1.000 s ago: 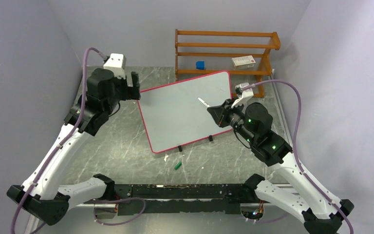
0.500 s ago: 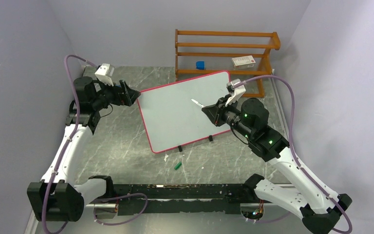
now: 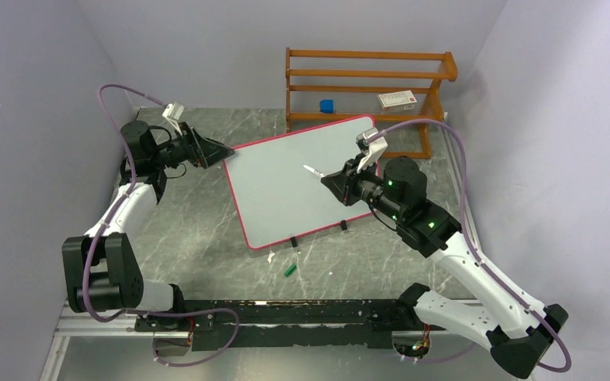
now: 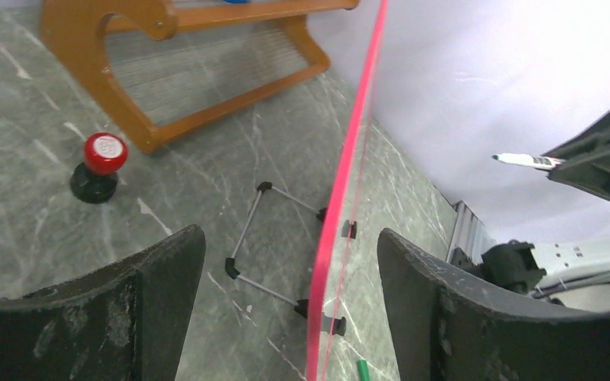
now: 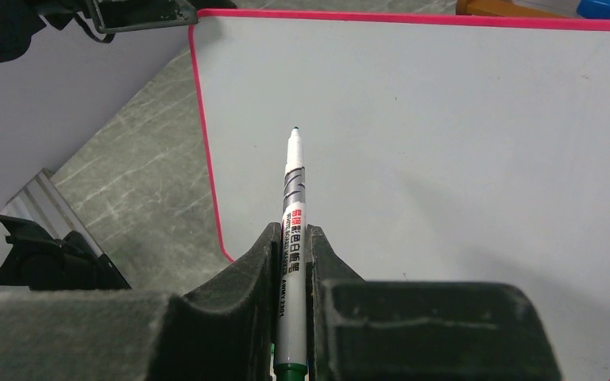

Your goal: Write a sentence on the whiteboard

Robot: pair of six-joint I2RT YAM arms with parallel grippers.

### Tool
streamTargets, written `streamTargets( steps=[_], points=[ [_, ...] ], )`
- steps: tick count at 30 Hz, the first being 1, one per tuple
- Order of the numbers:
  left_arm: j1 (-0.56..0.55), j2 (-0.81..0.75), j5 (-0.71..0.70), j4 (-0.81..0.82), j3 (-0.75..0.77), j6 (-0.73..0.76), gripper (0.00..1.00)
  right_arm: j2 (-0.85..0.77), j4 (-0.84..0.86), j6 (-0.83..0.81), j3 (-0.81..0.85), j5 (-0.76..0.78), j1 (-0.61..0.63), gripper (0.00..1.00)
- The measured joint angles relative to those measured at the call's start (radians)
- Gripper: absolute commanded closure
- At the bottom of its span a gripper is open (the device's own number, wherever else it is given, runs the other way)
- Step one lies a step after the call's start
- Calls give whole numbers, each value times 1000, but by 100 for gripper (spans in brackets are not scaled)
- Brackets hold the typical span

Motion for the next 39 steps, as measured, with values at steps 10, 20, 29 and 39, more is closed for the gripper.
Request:
streamTargets(
  steps=[10,20,29,39],
  points=[
    [-55,50,122,131,-3,-53,43,56,17,-18,1,8,58,100],
    [-63,158,192,566,-95,-370,79,113,43,-38,5,31,117,100],
    [-60,301,198,1000,-142,-731,95,155,26,-67,62,195,277,100],
    [-114,230,184,969,-204,-676,95,180,13,-87,84,429,447,100]
  ],
)
